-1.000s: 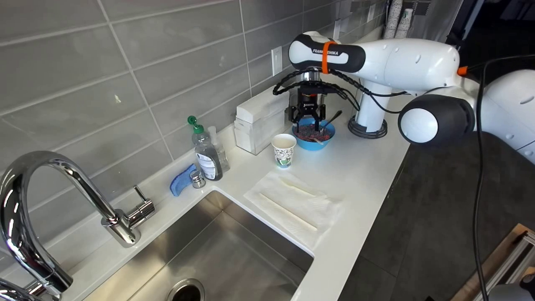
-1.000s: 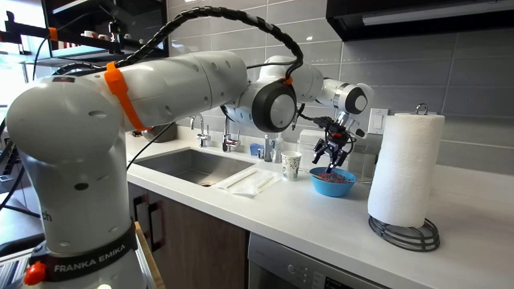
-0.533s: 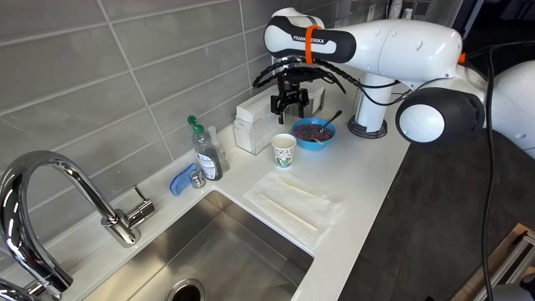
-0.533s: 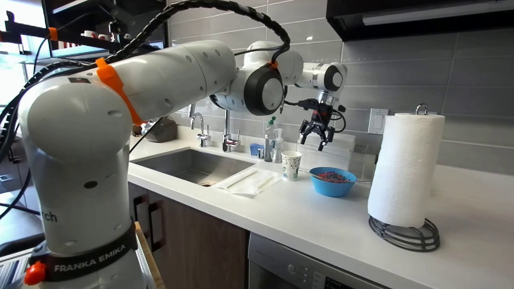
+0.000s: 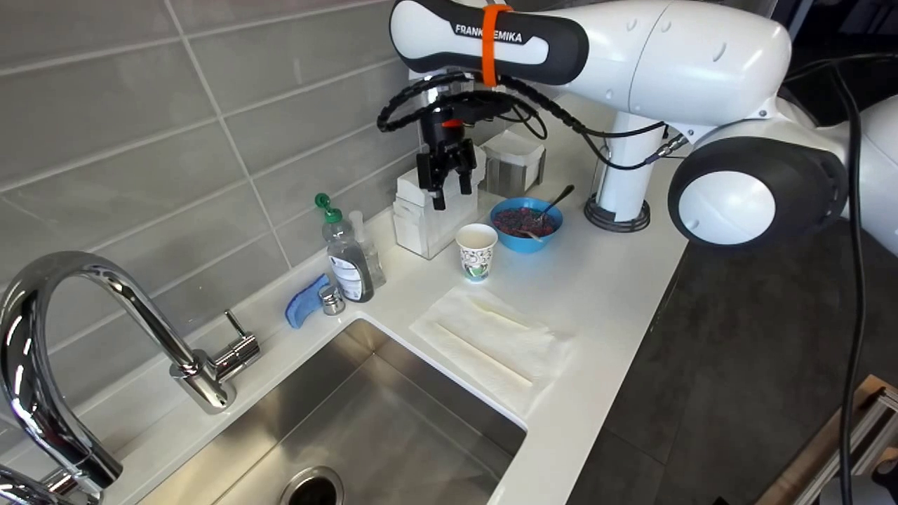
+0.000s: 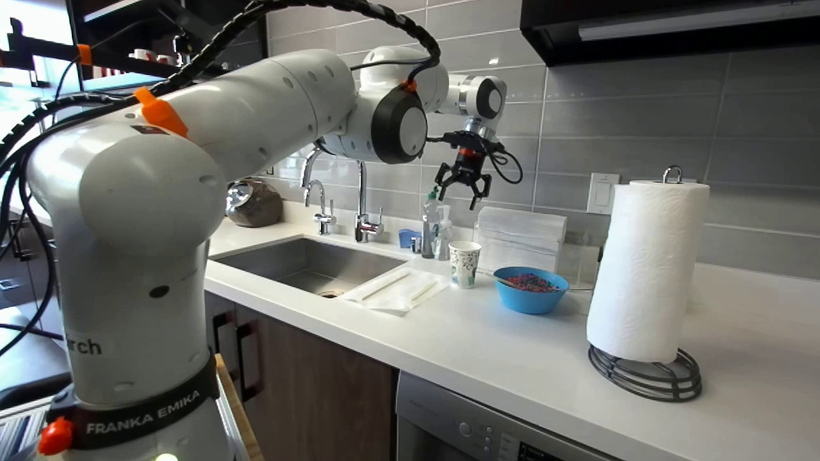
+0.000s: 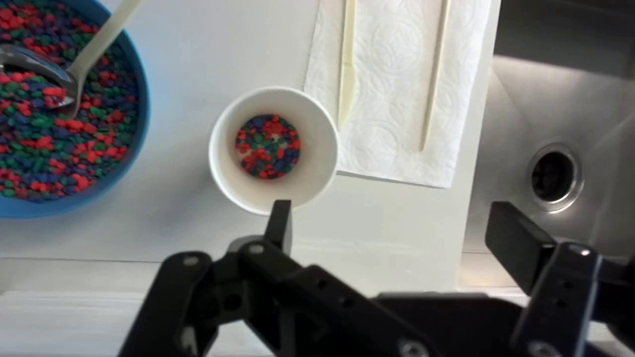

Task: Use the white spoon to put the contents from the bowl into the cup on the left then put the spoon in the bowl.

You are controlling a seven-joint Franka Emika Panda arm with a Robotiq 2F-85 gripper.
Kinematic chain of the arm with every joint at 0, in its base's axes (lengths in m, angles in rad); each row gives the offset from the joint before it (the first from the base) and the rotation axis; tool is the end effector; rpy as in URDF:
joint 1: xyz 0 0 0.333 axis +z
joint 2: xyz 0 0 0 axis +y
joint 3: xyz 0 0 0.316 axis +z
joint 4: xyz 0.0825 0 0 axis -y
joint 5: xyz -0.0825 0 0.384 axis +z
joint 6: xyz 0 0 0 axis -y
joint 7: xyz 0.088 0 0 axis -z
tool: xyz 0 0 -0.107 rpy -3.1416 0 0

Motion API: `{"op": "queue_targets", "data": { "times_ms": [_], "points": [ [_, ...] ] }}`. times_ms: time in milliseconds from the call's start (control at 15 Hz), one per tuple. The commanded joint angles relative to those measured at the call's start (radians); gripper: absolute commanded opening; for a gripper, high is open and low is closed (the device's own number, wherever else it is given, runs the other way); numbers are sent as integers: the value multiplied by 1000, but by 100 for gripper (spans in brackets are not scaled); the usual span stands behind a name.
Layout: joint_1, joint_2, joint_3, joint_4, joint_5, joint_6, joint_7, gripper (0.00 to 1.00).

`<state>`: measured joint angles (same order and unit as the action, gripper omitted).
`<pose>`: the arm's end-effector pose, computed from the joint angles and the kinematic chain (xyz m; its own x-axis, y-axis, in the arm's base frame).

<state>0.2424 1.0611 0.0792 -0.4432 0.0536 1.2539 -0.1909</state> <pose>0.7222 0.2110 0.3990 0.8521 0.4764 -0.2167 0.4487 -0.8781 -0.1664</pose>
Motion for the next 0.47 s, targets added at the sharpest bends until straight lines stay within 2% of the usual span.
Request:
{"op": "queue_targets", "data": {
  "times_ms": [0, 67, 133, 400],
  "points": [
    [29, -47, 21, -23, -32, -64, -138, 100],
    [34, -52, 25, -20, -32, -66, -168, 100],
    [24, -38, 23, -16, -14, -35, -101, 100],
    [33, -50, 28, -17, -19, -38, -145, 100]
  ]
}}
